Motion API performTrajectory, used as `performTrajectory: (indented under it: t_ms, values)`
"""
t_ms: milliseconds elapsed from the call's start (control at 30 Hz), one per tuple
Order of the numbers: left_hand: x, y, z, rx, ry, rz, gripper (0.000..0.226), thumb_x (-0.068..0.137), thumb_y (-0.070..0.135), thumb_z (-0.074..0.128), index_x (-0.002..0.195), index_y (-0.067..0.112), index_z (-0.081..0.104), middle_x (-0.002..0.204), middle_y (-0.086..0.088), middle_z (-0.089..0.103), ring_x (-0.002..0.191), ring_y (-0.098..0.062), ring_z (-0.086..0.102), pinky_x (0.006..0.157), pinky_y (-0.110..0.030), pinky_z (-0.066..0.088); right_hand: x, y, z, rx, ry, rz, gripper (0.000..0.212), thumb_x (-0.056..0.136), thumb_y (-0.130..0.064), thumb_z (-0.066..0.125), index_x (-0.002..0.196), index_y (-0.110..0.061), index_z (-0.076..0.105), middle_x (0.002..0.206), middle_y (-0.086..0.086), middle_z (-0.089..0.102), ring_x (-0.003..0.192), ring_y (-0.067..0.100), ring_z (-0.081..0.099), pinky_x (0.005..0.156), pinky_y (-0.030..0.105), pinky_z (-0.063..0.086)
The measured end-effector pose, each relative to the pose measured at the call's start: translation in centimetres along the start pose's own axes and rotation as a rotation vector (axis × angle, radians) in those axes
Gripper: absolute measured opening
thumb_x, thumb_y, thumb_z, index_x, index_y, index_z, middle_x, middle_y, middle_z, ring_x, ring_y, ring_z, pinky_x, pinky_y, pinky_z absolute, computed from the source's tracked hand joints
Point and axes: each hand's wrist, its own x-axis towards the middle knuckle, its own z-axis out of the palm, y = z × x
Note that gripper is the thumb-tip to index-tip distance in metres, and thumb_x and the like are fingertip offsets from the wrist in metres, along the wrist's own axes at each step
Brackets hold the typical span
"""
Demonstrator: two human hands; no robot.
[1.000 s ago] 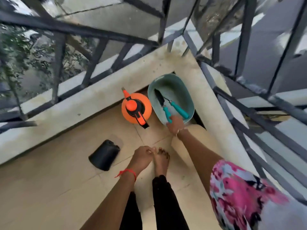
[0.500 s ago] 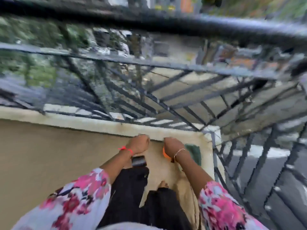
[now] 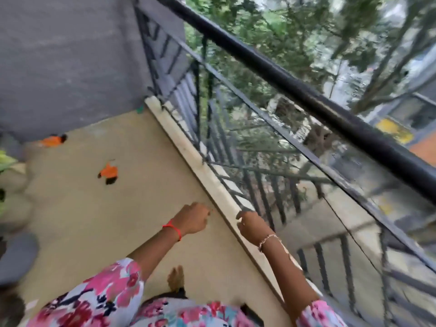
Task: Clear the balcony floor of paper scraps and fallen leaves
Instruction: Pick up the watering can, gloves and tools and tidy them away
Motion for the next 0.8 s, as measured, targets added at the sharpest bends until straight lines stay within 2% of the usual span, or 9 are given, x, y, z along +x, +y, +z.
performTrajectory:
  t_ms: [100,200,367,533,667,800]
  values:
    - [0.2,-9.0,-2.4,-0.092,0.055,-0.144,0.033,0.094,0.016,0.043,0.126,0.011,0.051,0.135,-0.006,0.050,0.125,-0.025,0.046,0.099,-0.035,0.040,6.6,-6.5,-0.5,-0.052,-0.056,-0.116,0.031,0.094,-0.017,0.042,0.123,-0.013,0.053,0.124,0.010,0.055,0.113,0.024,0.054,0.090,0.025,0.040]
    - [0.8,-17.0,-4.6,-0.183,0.088,-0.277,0.035,0.094,0.013,0.042,0.127,0.011,0.052,0.136,-0.007,0.049,0.127,-0.025,0.045,0.101,-0.034,0.039,12.9,-13.1,-0.9,-0.099,-0.149,-0.249,0.033,0.095,-0.017,0.041,0.126,-0.012,0.051,0.128,0.011,0.052,0.118,0.024,0.050,0.098,0.026,0.037]
    - [5.0,-25.5,-7.1,-0.238,0.201,-0.432,0.043,0.094,0.018,0.045,0.137,0.015,0.042,0.144,-0.003,0.042,0.132,-0.022,0.038,0.107,-0.030,0.031,23.2,-20.9,-3.2,-0.191,-0.215,-0.434,0.035,0.098,-0.019,0.040,0.130,-0.008,0.047,0.133,0.010,0.046,0.121,0.024,0.047,0.102,0.030,0.037]
    - [11.3,-33.0,-9.8,-0.315,0.222,-0.523,0.047,0.096,0.026,0.047,0.141,0.015,0.036,0.148,-0.003,0.035,0.139,-0.019,0.027,0.111,-0.035,0.022,34.7,-26.2,-7.3,-0.213,-0.205,-0.532,0.035,0.098,-0.016,0.040,0.130,-0.005,0.048,0.133,0.012,0.046,0.121,0.024,0.047,0.102,0.032,0.038]
    - [16.0,-37.0,-13.2,-0.386,0.220,-0.600,0.046,0.095,0.029,0.046,0.139,0.014,0.040,0.144,-0.004,0.040,0.134,-0.023,0.036,0.110,-0.036,0.028,42.6,-28.4,-11.7,-0.301,-0.287,-0.572,0.034,0.096,-0.016,0.043,0.126,-0.004,0.051,0.131,0.013,0.047,0.119,0.029,0.049,0.100,0.035,0.040]
    - [21.1,-41.1,-17.7,-0.510,0.368,-0.626,0.050,0.085,0.031,0.046,0.124,0.002,0.056,0.126,-0.017,0.057,0.121,-0.035,0.051,0.103,-0.053,0.038,50.8,-30.9,-17.1,-0.295,-0.271,-0.611,0.032,0.094,-0.011,0.044,0.123,0.000,0.053,0.128,0.017,0.048,0.115,0.030,0.052,0.097,0.031,0.039]
